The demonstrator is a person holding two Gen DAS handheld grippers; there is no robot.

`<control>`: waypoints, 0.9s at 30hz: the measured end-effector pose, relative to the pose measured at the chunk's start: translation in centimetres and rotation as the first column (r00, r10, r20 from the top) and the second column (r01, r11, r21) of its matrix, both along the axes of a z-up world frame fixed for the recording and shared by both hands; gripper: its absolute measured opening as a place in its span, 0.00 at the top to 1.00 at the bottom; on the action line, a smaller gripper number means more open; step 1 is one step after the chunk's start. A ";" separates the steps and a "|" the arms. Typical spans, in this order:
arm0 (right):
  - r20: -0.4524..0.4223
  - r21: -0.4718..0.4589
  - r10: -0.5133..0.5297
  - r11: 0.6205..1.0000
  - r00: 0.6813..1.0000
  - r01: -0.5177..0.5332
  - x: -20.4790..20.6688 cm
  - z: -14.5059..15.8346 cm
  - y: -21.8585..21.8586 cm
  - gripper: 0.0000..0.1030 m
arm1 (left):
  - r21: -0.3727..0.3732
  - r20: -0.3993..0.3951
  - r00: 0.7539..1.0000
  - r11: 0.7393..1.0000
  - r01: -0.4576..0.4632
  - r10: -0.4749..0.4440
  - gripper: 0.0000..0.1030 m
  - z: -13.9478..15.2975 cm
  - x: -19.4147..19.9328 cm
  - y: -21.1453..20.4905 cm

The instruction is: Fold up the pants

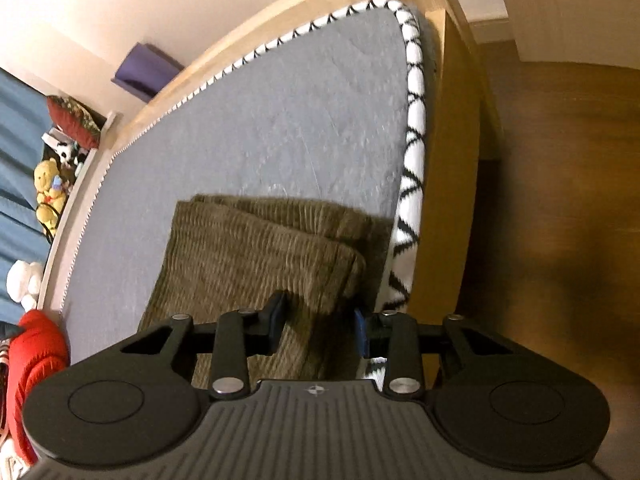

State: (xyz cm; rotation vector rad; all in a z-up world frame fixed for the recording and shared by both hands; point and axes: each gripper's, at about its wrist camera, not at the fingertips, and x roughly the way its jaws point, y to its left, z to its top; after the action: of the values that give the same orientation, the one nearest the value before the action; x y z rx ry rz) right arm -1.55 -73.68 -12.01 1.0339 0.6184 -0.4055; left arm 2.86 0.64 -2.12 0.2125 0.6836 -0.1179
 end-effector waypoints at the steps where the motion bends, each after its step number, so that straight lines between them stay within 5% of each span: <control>1: -0.001 -0.005 -0.006 1.000 1.000 0.006 0.1 0.0 0.0 0.76 | 0.001 0.001 1.000 1.000 -0.002 0.002 0.18 0.0 0.0 0.1; 6: 0.022 -0.065 -0.023 0.998 0.999 0.024 0.2 1.5 1.1 0.83 | 0.002 0.005 1.000 1.000 -0.006 0.006 0.18 0.0 -0.1 0.3; 12: 0.116 -0.232 0.013 0.972 0.993 0.014 0.3 7.5 5.1 0.84 | 0.013 0.004 1.000 1.000 -0.022 0.022 0.18 -0.2 -0.3 0.9; 15: 0.159 -0.444 0.148 0.894 0.976 -0.063 0.5 12.0 10.1 0.84 | 0.010 0.007 0.999 0.999 -0.032 0.032 0.18 0.0 -0.5 1.5; 17: 0.187 -0.582 0.286 0.803 0.940 -0.128 0.3 14.8 15.0 0.84 | 0.008 0.012 0.999 0.999 -0.042 0.042 0.18 0.1 -0.7 2.0; 21: 0.195 -0.756 0.576 0.604 0.794 -0.253 -0.5 18.3 26.0 0.84 | 0.008 0.004 0.997 0.997 -0.081 0.081 0.18 0.0 -0.7 3.4; 27: 0.010 -0.880 0.890 0.225 0.457 -0.418 -2.4 16.9 42.1 0.84 | -0.007 -0.006 0.991 0.991 -0.134 0.134 0.18 0.1 -0.8 5.7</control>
State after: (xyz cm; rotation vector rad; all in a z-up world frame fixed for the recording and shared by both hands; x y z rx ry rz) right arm -3.97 -31.60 4.89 -0.1478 0.2564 0.4543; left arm 2.04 6.34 -2.04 0.1584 0.7007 0.0076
